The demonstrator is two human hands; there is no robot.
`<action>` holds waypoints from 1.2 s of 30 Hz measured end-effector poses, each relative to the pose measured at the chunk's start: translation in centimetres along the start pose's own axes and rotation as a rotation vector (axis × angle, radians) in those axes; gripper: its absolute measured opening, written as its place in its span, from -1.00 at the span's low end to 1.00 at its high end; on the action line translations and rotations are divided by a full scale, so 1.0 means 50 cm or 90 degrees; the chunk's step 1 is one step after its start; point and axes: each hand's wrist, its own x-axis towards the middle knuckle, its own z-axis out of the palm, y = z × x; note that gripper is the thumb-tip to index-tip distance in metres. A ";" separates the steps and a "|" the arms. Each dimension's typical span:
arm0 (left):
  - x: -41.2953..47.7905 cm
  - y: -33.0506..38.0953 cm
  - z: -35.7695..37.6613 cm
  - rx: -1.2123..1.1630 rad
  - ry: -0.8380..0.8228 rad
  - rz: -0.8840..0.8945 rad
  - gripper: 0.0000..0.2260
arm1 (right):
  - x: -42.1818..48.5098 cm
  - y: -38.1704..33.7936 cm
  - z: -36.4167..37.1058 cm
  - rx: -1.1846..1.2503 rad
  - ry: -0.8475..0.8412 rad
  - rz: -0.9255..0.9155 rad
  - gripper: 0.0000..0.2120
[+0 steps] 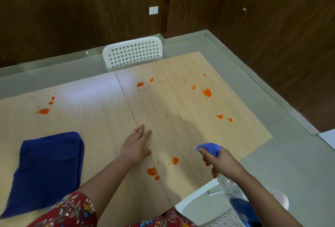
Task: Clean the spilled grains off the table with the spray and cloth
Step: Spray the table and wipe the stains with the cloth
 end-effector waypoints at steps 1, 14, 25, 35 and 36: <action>0.000 -0.001 0.000 0.000 0.000 0.000 -0.27 | 0.000 0.007 -0.005 -0.003 0.023 0.009 -0.81; 0.006 -0.008 0.007 -0.001 -0.001 0.006 -0.26 | 0.084 0.070 -0.093 0.041 0.463 0.105 -0.68; -0.073 -0.059 -0.070 -0.265 0.072 -0.038 -0.57 | 0.056 -0.092 0.033 0.104 0.255 -0.083 -0.75; -0.280 -0.414 -0.098 -0.250 0.315 -0.517 -0.22 | 0.098 -0.433 0.340 0.325 0.088 -0.383 -0.82; -0.290 -0.432 -0.101 -0.295 0.293 -0.558 -0.19 | 0.104 -0.459 0.362 0.330 0.082 -0.403 -0.81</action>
